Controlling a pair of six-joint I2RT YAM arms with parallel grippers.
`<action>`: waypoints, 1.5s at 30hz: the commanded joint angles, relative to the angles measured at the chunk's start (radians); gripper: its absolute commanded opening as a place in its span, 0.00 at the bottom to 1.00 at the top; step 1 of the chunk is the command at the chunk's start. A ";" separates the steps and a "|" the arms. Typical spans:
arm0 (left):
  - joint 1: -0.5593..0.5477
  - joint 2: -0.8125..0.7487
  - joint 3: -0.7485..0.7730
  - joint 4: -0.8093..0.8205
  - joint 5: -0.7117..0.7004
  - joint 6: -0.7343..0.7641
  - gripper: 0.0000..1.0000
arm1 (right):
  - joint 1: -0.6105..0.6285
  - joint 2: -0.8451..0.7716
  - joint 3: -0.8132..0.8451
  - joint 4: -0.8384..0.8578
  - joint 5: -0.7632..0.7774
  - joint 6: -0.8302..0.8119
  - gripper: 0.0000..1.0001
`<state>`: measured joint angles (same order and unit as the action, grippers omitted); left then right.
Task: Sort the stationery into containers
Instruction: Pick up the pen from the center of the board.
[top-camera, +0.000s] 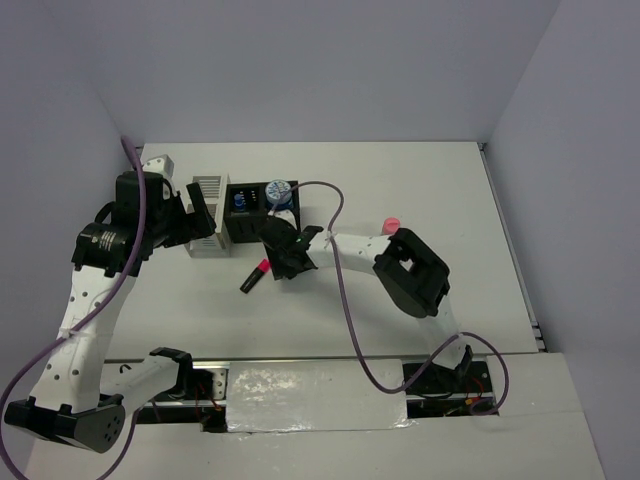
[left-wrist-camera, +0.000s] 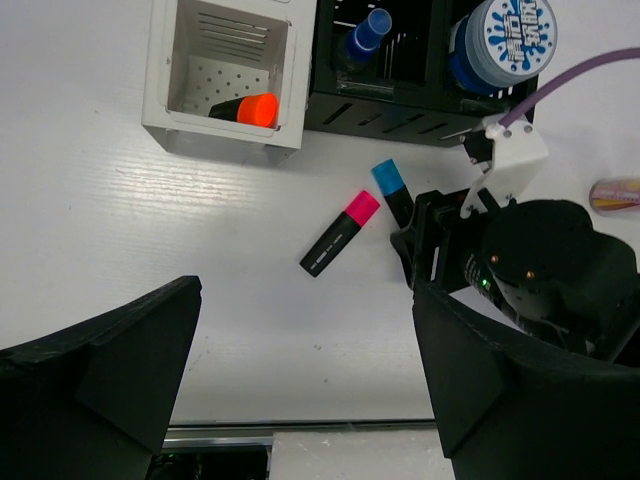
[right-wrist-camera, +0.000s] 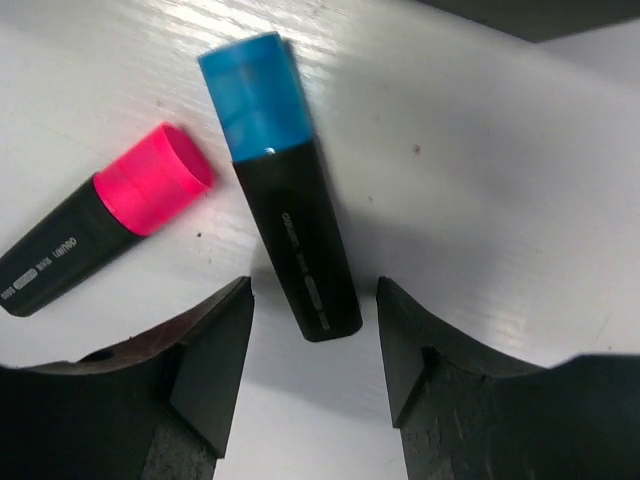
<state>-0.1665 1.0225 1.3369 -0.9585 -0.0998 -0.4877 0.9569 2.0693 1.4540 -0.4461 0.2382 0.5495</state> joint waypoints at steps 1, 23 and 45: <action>0.004 -0.024 0.002 0.007 0.009 0.029 0.99 | -0.017 0.115 0.031 -0.019 -0.059 -0.074 0.59; 0.004 -0.009 -0.001 0.047 0.031 0.012 0.99 | 0.071 -0.124 -0.279 0.115 -0.051 0.041 0.00; -0.019 -0.006 -0.263 0.492 0.606 -0.397 0.99 | 0.117 -0.627 -0.248 0.173 0.030 0.049 0.00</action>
<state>-0.1741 1.0161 1.0710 -0.6025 0.3935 -0.7948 1.0695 1.4551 1.1362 -0.3008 0.2447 0.6052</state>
